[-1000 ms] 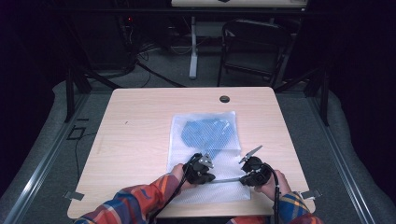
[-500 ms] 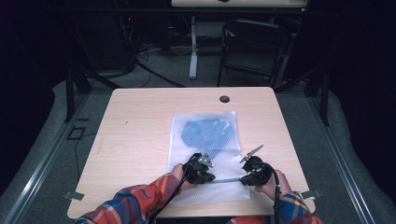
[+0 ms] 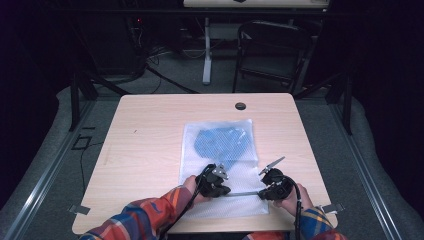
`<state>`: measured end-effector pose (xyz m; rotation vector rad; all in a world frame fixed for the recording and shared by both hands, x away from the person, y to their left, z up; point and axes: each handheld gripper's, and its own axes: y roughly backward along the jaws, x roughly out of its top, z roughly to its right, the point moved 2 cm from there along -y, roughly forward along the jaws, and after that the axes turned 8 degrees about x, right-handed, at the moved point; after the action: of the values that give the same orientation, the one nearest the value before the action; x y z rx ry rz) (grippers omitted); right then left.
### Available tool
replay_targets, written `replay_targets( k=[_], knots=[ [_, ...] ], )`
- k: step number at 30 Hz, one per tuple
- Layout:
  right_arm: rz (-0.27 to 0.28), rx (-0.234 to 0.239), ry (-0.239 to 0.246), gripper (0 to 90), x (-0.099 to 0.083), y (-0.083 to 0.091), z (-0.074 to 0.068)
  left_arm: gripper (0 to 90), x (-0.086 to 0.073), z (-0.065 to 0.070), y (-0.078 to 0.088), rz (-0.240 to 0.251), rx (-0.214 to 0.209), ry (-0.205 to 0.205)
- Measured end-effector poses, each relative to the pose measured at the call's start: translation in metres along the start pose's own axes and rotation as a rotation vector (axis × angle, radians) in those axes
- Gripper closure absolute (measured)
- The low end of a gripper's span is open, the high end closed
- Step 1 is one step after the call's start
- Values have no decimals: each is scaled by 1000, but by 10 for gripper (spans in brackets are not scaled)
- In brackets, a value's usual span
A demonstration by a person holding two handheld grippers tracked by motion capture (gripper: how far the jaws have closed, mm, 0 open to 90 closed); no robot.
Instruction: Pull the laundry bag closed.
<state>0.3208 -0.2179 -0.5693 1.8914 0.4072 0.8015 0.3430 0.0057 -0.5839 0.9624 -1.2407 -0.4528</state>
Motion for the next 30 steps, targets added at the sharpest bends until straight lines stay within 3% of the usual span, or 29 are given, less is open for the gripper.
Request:
replay_targets(
  k=[9, 11, 13, 18, 20, 23, 26, 28, 30],
  knots=[
    [3, 7, -18, 864, -1, 0, 1, 900, 0, 0, 0, 2, -1, -1],
    [30, 14, -33, 862, -2, -1, 2, 900, 0, 0, 0, 5, -4, 0],
    [8, 8, -17, 862, -1, 0, 2, 900, 0, 0, 0, 4, -4, 0],
    [19, 6, -16, 860, -1, -1, 1, 900, 0, 0, 0, 1, -4, 4],
    [36, 6, -25, 854, -1, -2, 0, 859, 0, 1, 0, 5, -17, 4],
    [19, 1, 5, 713, 1, -2, -2, 745, 1, 2, 2, -11, -27, 7],
    [26, -25, 40, 542, 4, 4, -7, 602, 1, 0, 6, -20, -5, 17],
    [93, -22, 32, 426, 7, 11, -10, 484, 3, -1, 13, -13, 0, 22],
    [127, -31, 32, 335, 7, 16, -12, 418, 5, -2, 21, 1, 12, 27]
  ],
)
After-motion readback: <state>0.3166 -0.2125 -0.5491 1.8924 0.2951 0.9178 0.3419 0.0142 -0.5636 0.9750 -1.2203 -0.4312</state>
